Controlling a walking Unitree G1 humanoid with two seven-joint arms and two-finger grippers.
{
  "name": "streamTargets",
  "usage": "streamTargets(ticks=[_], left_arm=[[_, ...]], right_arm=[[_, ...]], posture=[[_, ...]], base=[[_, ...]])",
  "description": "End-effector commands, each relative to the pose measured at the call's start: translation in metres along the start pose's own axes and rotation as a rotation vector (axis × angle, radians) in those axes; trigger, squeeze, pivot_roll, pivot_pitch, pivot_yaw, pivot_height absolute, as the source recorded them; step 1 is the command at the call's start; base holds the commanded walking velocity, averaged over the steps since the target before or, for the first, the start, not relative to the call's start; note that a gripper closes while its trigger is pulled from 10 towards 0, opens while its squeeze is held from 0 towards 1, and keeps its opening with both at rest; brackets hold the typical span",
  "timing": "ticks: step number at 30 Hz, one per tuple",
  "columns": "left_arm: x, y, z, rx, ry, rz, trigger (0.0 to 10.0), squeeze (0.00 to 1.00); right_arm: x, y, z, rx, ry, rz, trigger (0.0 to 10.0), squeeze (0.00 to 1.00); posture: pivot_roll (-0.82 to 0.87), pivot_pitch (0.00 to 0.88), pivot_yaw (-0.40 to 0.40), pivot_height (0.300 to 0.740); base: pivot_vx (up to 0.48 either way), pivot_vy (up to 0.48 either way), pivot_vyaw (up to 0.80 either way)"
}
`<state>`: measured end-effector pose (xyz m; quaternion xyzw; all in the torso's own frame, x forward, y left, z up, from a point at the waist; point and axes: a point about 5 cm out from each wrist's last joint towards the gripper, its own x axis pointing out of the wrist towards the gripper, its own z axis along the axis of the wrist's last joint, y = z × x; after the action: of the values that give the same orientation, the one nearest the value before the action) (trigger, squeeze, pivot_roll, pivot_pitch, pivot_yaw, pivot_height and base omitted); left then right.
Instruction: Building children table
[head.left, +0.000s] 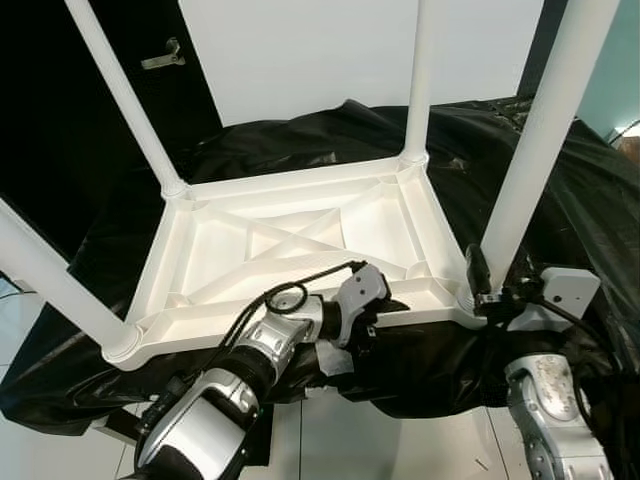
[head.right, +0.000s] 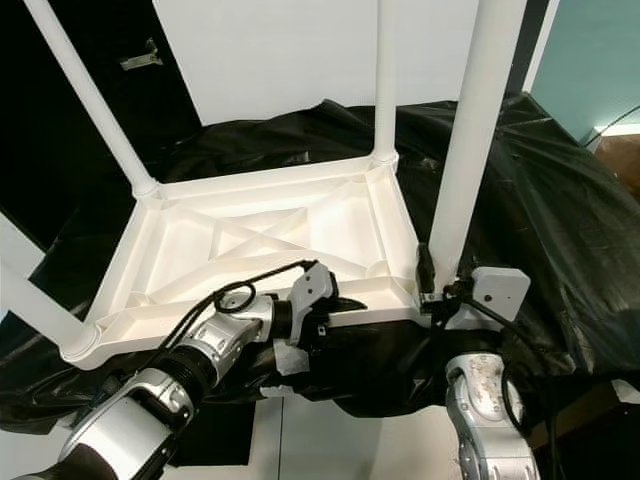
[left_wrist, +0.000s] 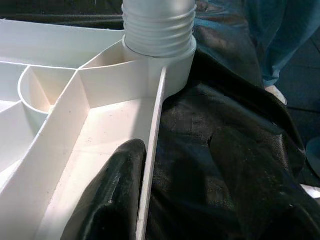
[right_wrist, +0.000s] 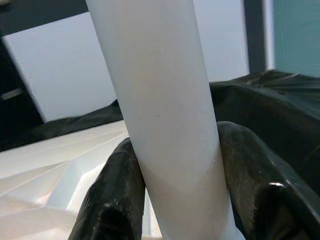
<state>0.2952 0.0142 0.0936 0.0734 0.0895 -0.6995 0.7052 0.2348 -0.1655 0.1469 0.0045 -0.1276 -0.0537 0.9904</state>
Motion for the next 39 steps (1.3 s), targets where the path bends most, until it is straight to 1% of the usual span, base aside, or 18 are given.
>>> streamTargets(ticks=[1,6,9,15,16,17,22,23,24,25,26,28,31,33,35,36,38,39], left_arm=[[0.006,-0.020,-0.017,-0.040,0.049,-0.175,10.0,0.00],[0.004,-0.021,-0.018,-0.043,0.048,-0.169,10.0,0.00],[0.000,-0.020,-0.020,-0.056,0.031,-0.135,10.0,0.00],[-0.004,-0.020,-0.022,-0.062,0.021,-0.110,10.0,0.00],[-0.005,-0.020,-0.023,-0.063,0.020,-0.105,10.0,0.00],[-0.006,-0.020,-0.024,-0.065,0.020,-0.101,10.0,0.00],[-0.006,-0.020,-0.025,-0.067,0.020,-0.096,10.0,0.00],[-0.006,-0.020,-0.025,-0.067,0.019,-0.095,10.0,0.00],[-0.005,-0.019,-0.024,-0.066,0.019,-0.095,10.0,0.00],[-0.005,-0.019,-0.024,-0.066,0.019,-0.095,10.0,0.00],[-0.003,-0.018,-0.023,-0.060,0.016,-0.097,10.0,0.00],[-0.003,-0.018,-0.023,-0.060,0.016,-0.097,10.0,0.00],[0.001,-0.018,-0.020,-0.053,0.015,-0.107,10.0,0.00],[0.001,-0.018,-0.020,-0.053,0.015,-0.107,10.0,0.00],[0.002,-0.019,-0.019,-0.051,0.016,-0.111,10.0,0.00],[0.002,-0.019,-0.020,-0.049,0.019,-0.114,10.0,0.00],[0.002,-0.019,-0.020,-0.048,0.022,-0.116,10.0,0.00],[0.002,-0.019,-0.020,-0.047,0.023,-0.118,10.0,0.00]], right_arm=[[0.000,0.002,-0.035,-0.029,0.168,-0.075,10.0,0.00],[0.007,0.009,-0.037,-0.030,0.143,-0.106,10.0,0.00],[0.015,0.029,-0.045,-0.025,0.116,-0.063,10.0,0.00],[0.015,0.036,-0.050,-0.033,0.125,-0.019,10.0,0.00],[0.015,0.036,-0.052,-0.035,0.131,-0.013,10.0,0.63],[0.015,0.037,-0.053,-0.037,0.134,0.001,10.0,1.00],[0.015,0.040,-0.054,-0.043,0.139,0.050,10.0,1.00],[0.013,0.041,-0.053,-0.045,0.137,0.090,10.0,0.60],[0.012,0.042,-0.052,-0.051,0.130,0.121,10.0,0.00],[0.012,0.042,-0.052,-0.051,0.130,0.121,10.0,0.00],[0.012,0.037,-0.046,-0.080,0.093,0.173,10.0,0.00],[0.012,0.037,-0.046,-0.080,0.093,0.173,10.0,0.00],[0.019,0.017,-0.030,-0.148,0.027,0.268,10.0,0.00],[0.019,0.017,-0.030,-0.148,0.027,0.268,10.0,0.00],[0.022,0.007,-0.020,-0.176,0.012,0.345,10.0,0.00],[0.021,0.002,-0.017,-0.192,0.028,0.407,6.1,0.00],[0.020,-0.002,-0.016,-0.202,0.042,0.449,6.1,0.00],[0.018,-0.007,-0.014,-0.195,0.067,0.493,0.0,0.00]], posture=[[-0.18,0.036,0.105,0.740],[-0.16,0.038,0.101,0.740],[-0.12,0.039,0.090,0.740],[-0.11,0.036,0.082,0.740],[-0.11,0.030,0.078,0.740],[-0.11,0.027,0.077,0.740],[-0.12,0.019,0.077,0.740],[-0.12,0.018,0.077,0.740],[-0.14,0.012,0.078,0.740],[-0.14,0.012,0.078,0.740],[-0.15,0.009,0.079,0.740],[-0.15,0.009,0.079,0.740],[-0.17,0.006,0.084,0.740],[-0.17,0.006,0.084,0.740],[-0.18,0.005,0.085,0.740],[-0.19,0.005,0.085,0.740],[-0.19,0.005,0.085,0.740],[-0.20,0.004,0.084,0.740]], base=[[0.000,0.000,0.00],[0.000,0.000,0.00],[0.000,0.000,0.00],[0.000,0.000,0.00],[0.000,0.000,0.00],[0.000,0.000,0.00],[0.000,0.000,0.00],[0.000,0.000,0.00],[0.000,0.000,0.00],[0.000,0.000,0.00],[0.000,0.000,0.00],[0.000,0.000,0.00],[0.000,0.000,0.00],[0.000,0.000,0.00],[0.000,0.000,0.00],[0.000,0.000,0.00],[0.000,0.000,0.00],[0.000,0.000,0.00]])
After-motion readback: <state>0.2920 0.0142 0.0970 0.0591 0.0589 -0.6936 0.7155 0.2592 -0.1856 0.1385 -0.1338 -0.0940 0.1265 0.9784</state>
